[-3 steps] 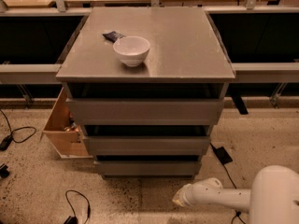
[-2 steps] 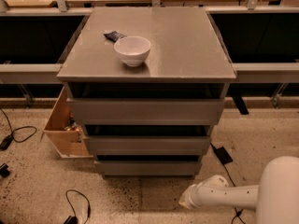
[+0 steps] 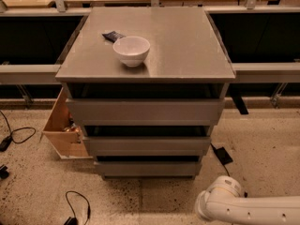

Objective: Close bottom drawer

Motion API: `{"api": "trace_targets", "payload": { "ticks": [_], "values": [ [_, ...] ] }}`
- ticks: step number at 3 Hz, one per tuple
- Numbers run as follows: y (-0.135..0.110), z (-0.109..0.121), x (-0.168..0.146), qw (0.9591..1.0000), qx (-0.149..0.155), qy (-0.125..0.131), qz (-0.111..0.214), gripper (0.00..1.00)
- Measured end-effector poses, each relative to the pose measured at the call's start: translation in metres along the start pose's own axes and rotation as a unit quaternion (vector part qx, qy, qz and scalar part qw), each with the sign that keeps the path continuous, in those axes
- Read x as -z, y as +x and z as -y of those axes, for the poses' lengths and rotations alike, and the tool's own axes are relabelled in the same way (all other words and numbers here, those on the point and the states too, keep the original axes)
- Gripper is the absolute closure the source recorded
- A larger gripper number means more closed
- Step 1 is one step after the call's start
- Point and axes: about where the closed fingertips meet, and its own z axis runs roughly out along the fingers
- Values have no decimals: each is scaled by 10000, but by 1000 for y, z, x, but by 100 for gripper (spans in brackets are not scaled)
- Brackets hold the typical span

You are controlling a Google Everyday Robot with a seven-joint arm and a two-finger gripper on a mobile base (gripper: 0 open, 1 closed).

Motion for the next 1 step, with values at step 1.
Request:
{"api": "trace_targets", "payload": {
  "ticks": [1],
  "values": [
    [13, -30, 99, 9962, -199, 749, -408, 76]
  ]
}}
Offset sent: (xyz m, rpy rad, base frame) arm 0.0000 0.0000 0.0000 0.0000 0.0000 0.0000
